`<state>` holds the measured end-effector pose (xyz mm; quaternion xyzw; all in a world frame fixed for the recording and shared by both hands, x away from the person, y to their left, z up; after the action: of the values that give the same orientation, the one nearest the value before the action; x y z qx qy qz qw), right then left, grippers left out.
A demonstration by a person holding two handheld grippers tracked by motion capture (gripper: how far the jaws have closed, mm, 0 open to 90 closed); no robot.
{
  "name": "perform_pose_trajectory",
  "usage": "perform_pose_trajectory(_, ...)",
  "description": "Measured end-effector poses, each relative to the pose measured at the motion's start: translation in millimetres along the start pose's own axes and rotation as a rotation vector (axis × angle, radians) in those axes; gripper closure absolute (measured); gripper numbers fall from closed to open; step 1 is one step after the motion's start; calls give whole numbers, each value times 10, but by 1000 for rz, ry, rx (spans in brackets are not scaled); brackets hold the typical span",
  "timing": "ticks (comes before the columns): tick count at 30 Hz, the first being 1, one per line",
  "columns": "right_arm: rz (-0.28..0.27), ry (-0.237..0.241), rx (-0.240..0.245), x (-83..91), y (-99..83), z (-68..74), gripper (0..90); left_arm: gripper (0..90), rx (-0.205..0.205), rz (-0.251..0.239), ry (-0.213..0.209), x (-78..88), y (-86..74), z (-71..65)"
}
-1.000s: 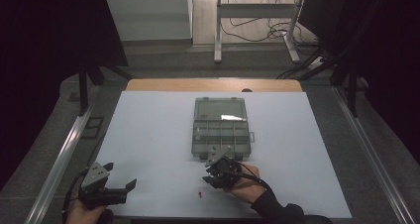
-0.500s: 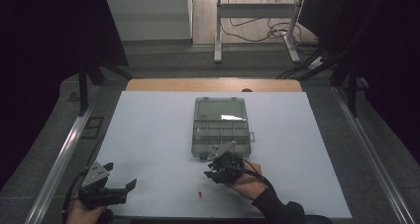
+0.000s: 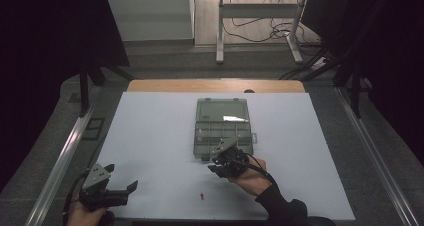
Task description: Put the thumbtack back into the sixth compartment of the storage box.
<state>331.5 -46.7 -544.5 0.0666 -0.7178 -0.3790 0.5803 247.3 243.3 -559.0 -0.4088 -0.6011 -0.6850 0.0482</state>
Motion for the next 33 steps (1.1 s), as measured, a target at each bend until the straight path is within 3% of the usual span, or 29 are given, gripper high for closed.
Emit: perform_pose_trajectory(33, -16, -73, -67, -93, 203, -449, 687, 26, -5, 2, -2, -2, -1, -5)
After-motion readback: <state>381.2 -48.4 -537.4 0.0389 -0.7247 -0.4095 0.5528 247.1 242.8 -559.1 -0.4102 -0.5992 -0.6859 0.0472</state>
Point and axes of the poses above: each handheld gripper's, and its own axes: x roughly backward along the jaws, y roughly out of its top, z roughly to its left, the point moved 9 cm from there along -x, roughly forward along the jaws, and after that the axes turned 3 degrees about -y, right-handed, at the moved point
